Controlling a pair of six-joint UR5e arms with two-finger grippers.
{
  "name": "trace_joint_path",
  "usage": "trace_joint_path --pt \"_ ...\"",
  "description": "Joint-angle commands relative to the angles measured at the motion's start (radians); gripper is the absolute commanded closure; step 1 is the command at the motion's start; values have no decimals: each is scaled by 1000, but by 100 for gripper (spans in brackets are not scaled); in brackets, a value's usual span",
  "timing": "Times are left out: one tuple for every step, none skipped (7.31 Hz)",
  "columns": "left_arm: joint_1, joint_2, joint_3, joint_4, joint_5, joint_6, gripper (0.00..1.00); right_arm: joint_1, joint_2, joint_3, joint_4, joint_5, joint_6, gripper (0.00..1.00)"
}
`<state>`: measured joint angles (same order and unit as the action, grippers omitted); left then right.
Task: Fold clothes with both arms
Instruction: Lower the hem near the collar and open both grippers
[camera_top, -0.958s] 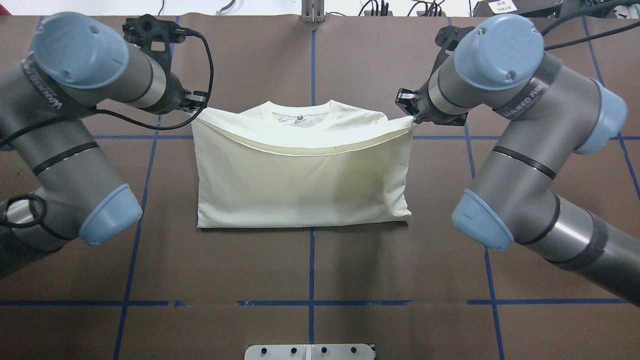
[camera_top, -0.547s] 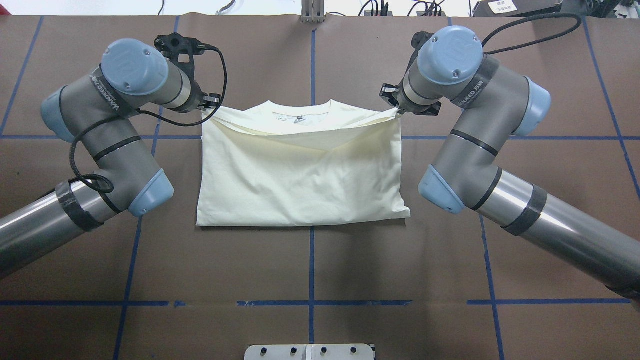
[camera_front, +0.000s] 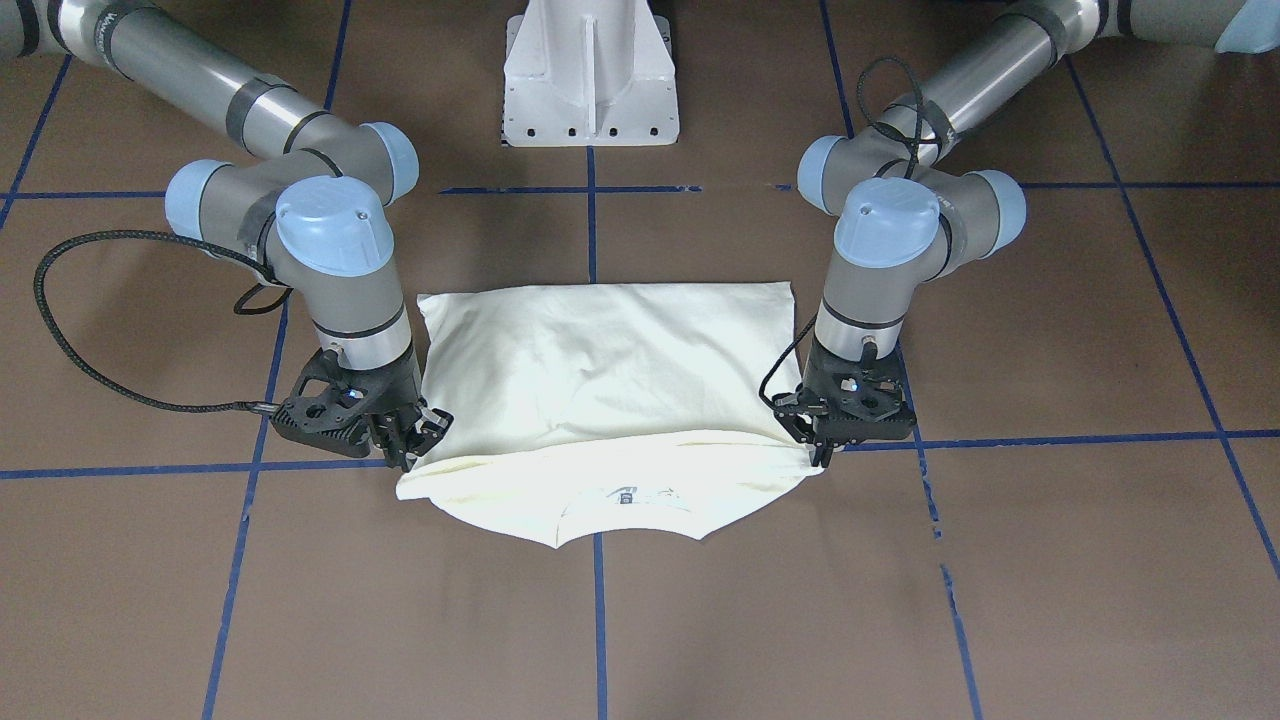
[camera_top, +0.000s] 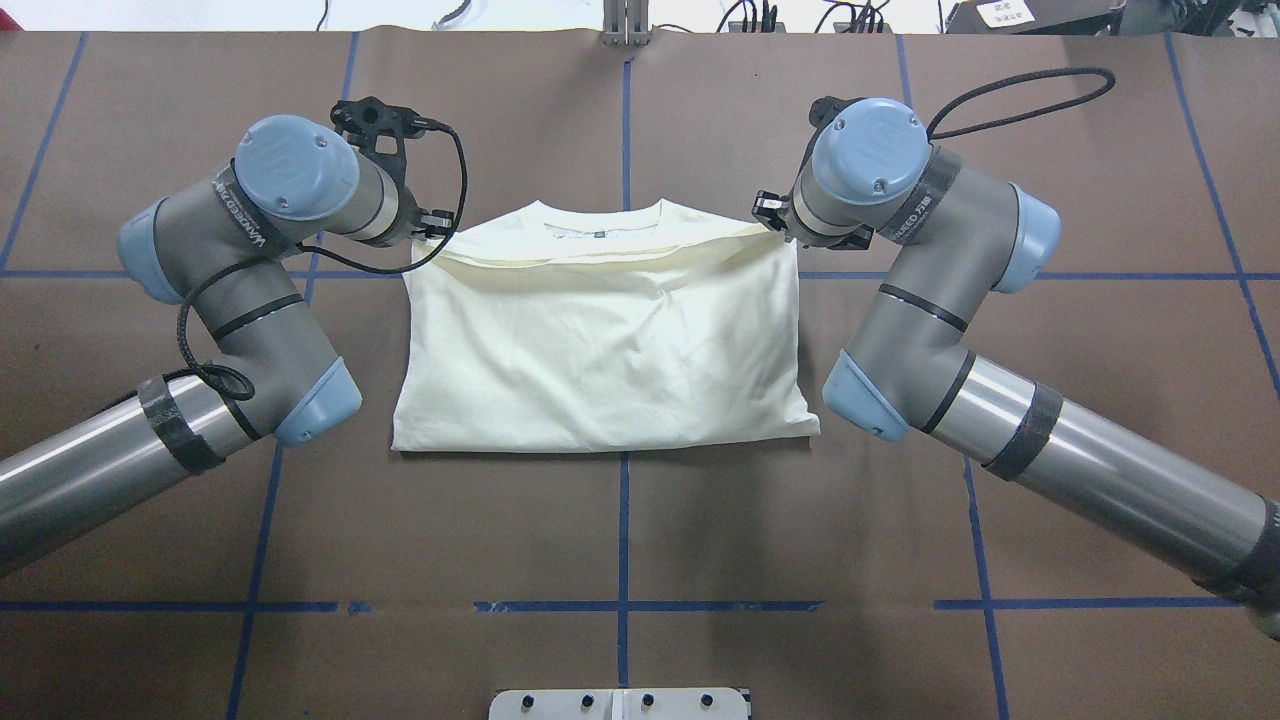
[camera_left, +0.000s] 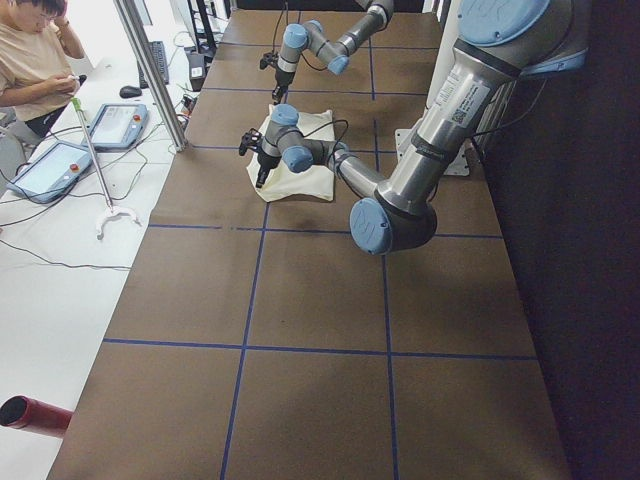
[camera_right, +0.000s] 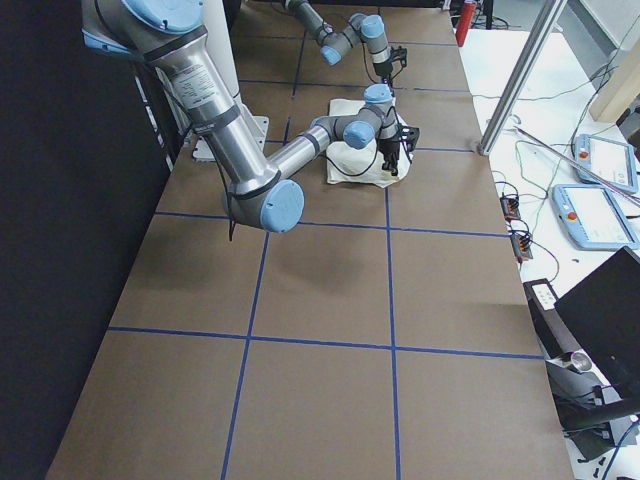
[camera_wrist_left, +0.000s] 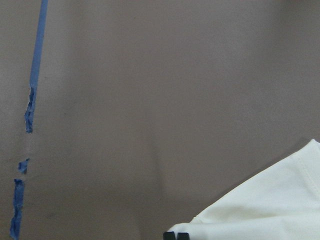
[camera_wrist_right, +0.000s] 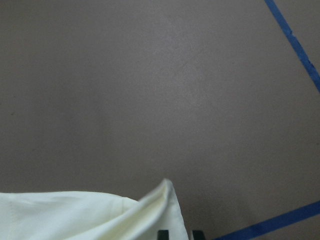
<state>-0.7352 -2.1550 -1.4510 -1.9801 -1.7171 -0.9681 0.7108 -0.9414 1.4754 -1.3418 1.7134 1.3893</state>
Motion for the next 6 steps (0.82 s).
trace_joint_path --pt "-1 41 -111 -11 -34 46 0 12 -11 61 1 11 -82 0" --pt "-1 100 -197 -13 -80 71 0 22 -17 72 3 31 -110 0" --pt "11 177 -282 -19 -87 60 0 24 -20 72 6 32 -112 0" --pt "61 249 -349 -22 -82 48 0 22 -22 75 6 31 -112 0" --pt "112 306 -371 -67 -70 -36 0 22 -25 78 6 31 -110 0" --pt "178 357 -370 -159 -3 -141 13 22 -27 80 6 31 -110 0"
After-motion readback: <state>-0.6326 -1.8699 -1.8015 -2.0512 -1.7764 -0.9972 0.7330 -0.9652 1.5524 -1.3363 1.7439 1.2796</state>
